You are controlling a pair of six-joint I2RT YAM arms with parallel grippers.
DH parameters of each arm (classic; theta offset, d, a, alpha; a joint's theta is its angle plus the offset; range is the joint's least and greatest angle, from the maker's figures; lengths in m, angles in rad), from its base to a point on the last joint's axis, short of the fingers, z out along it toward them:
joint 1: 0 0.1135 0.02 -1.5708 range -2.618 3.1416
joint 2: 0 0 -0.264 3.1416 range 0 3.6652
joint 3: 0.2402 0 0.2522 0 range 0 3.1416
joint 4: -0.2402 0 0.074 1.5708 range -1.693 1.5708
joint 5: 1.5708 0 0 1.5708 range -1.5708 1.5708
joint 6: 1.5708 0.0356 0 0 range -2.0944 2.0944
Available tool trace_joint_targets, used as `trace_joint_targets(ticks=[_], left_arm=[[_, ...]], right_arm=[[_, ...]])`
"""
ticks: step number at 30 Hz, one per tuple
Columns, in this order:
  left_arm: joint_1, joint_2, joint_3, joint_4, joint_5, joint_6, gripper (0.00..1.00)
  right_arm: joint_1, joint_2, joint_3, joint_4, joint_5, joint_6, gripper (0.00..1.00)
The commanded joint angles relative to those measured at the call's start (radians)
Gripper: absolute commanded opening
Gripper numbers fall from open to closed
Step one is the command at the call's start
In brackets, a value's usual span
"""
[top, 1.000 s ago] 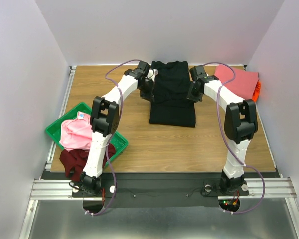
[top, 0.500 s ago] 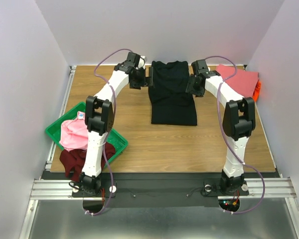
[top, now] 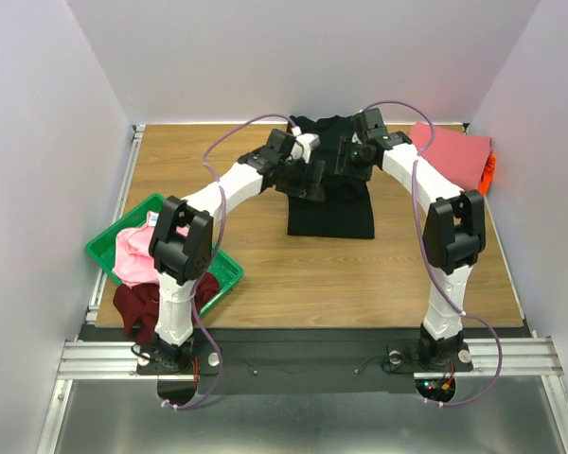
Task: Fold and stack the t-shirts
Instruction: Fold the tshirt
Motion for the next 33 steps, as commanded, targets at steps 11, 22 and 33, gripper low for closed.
trace_joint_targets(ticks=[11, 22, 33], left_arm=[[-0.035, -0.004, -0.197, 0.291, 0.037, 0.017, 0.99], [-0.041, 0.059, -0.293, 0.409, 0.083, -0.023, 0.99], [-0.041, 0.062, -0.381, 0.375, 0.031, 0.032, 0.99]], right_arm=[[0.028, 0.092, 0.011, 0.038, -0.166, 0.049, 0.57], [0.037, 0.142, -0.02, 0.044, -0.193, 0.076, 0.57], [0.037, 0.265, 0.139, 0.046, -0.103, 0.133, 0.57]])
